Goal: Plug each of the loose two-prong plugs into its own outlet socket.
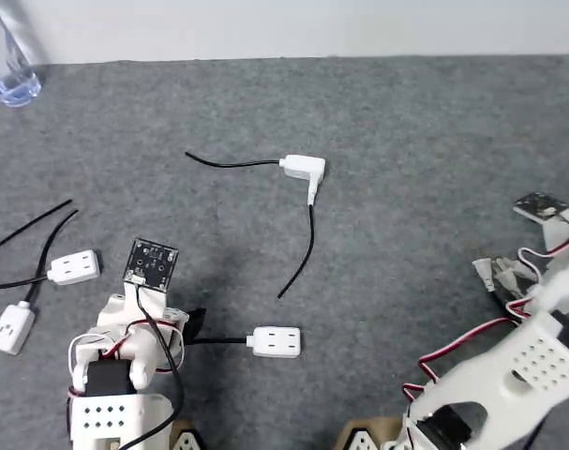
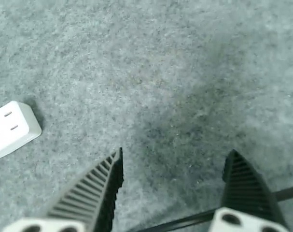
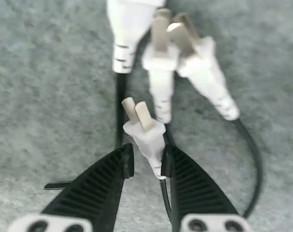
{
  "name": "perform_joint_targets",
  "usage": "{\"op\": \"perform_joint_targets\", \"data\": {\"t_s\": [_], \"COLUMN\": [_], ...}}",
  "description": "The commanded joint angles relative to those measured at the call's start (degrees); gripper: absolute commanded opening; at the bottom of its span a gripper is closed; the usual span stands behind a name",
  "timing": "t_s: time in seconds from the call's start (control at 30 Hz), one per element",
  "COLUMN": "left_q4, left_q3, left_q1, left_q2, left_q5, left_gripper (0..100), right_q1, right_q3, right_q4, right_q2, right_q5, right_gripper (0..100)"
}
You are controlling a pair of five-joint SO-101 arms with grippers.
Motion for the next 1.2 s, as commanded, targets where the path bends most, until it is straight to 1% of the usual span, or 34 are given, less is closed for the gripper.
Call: {"op": "perform_joint_targets", "data": {"t_s": [0.0,0.1,0.2,0.3,0.53,0.67,0.8,1.0,1.17], "left_q4": [-2.0,-2.0,-2.0,-1.9,-2.0,-2.0,-2.0,-2.0,-2.0], "left_q3": [-0.1,-0.1,-0.1,0.0,0.1,0.1,0.1,0.1,0.1], "left_q1": [0.4,0.4,0.4,0.4,0.4,0.4,0.4,0.4,0.4], "left_q2": [-0.4,-0.4,-0.4,-0.4,-0.4,-0.4,-0.4,-0.4,-0.4], "left_q5": [0.3,0.3,0.3,0.3,0.3,0.3,0.3,0.3,0.3], "left_gripper": [32,32,32,32,32,32,32,32,32], "right_q1": [-1.5,-1.8,-1.8,-1.7,-2.1,-3.5,-7.3,-12.5,-21.3], "right_q3": [-3.2,-3.1,-3.1,-2.2,-1.8,-4.5,-6.1,-2.6,7.8], "right_q4": [2.6,2.7,2.6,2.7,3.3,9.0,16.8,17.1,17.1], "right_q2": [-0.3,0.1,0.1,0.2,-0.8,-5.1,-12.4,-20.6,-23.1], "right_q5": [0.3,0.4,0.4,0.5,0.6,0.7,2.7,3.8,9.1], "right_gripper": [9.7,8.5,0.5,2.1,0.8,0.8,0.8,0.9,0.9]}}
